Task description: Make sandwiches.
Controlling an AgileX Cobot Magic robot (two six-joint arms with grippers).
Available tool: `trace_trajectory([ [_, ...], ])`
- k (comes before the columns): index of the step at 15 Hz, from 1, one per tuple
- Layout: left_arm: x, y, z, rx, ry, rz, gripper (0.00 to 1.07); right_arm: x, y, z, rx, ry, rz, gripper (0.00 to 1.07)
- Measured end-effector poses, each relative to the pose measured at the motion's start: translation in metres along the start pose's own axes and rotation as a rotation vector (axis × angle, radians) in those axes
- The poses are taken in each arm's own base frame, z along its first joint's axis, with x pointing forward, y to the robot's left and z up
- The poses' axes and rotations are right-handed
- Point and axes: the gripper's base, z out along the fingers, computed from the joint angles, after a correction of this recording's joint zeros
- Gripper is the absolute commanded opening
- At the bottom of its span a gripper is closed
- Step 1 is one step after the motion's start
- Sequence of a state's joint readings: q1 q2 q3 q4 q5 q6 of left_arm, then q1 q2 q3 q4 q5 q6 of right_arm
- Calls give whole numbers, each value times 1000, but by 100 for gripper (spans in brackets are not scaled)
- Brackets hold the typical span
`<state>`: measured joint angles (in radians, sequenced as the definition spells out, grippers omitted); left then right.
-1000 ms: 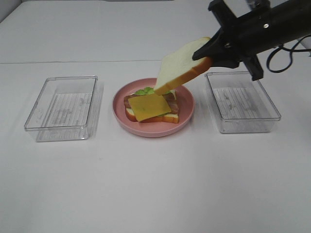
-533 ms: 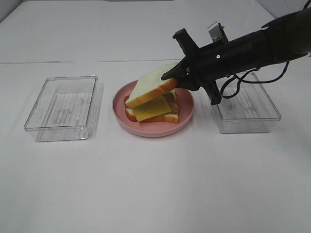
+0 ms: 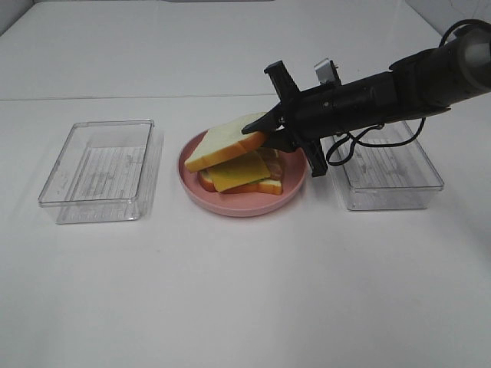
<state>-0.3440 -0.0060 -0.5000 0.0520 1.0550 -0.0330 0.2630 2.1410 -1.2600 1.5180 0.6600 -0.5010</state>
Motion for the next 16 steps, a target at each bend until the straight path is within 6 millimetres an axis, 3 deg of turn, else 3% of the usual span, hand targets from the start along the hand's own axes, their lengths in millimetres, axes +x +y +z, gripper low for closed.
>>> trace_trajectory([
  [1,0,0,0,0,0,0,88,0,0,0,0,0,0,19],
  [3,0,0,0,0,0,0,88,0,0,0,2,1,-3,56],
  [4,0,0,0,0,0,0,88,0,-1,0,9,5,-12,70],
  [5,0,0,0,0,0,0,88,1,-1,0,15,9,-19,75],
  [10,0,0,0,0,0,0,88,8,8,-16,125,52,-153,75],
  [13,0,0,0,0,0,0,88,15,15,-37,274,66,-250,75],
  [16,0,0,0,0,0,0,88,23,30,-70,438,68,-401,75],
])
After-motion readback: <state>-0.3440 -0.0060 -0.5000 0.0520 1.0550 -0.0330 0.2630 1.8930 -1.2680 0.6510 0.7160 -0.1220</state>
